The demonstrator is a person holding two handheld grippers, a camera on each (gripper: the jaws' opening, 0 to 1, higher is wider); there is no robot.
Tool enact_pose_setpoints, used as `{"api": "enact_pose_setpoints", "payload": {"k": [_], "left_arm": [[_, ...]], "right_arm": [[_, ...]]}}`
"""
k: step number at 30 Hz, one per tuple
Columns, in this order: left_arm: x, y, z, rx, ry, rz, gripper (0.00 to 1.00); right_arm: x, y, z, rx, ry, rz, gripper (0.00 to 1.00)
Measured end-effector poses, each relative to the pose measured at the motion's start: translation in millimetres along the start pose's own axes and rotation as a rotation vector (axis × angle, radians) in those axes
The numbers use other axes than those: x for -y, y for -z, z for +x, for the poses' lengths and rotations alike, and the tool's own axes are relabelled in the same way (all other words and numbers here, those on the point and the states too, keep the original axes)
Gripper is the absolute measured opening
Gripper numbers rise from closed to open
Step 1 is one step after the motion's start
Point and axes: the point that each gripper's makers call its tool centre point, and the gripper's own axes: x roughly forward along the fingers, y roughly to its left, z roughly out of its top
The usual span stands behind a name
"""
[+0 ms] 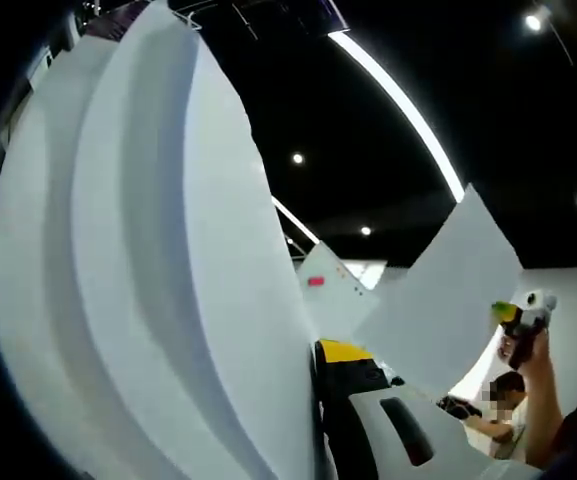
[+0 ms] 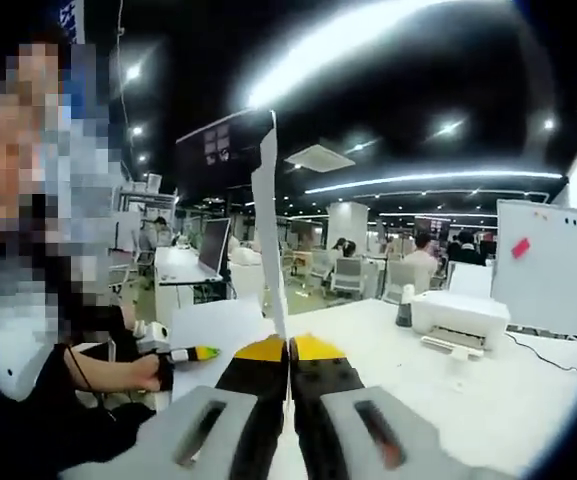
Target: Organize the stack of printing papers by aligning and flattening the scattered papers on the table
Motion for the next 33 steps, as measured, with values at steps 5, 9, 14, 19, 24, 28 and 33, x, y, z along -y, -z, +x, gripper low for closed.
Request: {"api": "enact_pose_setpoints", "payload": {"k": [5,9,14,19,24,28,33], "left_arm": [[-0.1,0.1,0.0,-0.001,0.000,0.000,0.08],[0.0,0.4,0.0,-0.002,0.001,0.002,0.08],[0.1,0.7,0.2,-0.004,0.001,0.003,0.08],[0.1,0.9,0.4,-0.005,0.001,0.003,0.08],[0.0,0.9,0.5,-0.005,0.002,0.003,0.08],[-0.6,1.0,0.6,-0.006,0.002,0.003,0.08],[-0.3,1.3,0.7,-0.006,0.002,0.003,0.08]], "right_arm": [[-3.7,2.4,1.0,-0.018,-0.019,0.001,0.00],[-7.7,5.4,1.8,-0.042,-0.039,-0.004,0.00],[-15.0,15.0,5.5,-0.099,-0.076,-0.012,0.00],[-22.2,25.7,7.6,-0.157,-0.124,-0.018,0.00],[-36.6,26.5,6.7,-0.160,-0.228,0.027,0.00],[-41.6,25.5,5.9,-0.162,-0.249,0.029,0.00],[-46.1,32.5,8.6,-0.199,-0.277,0.032,0.00]]}}
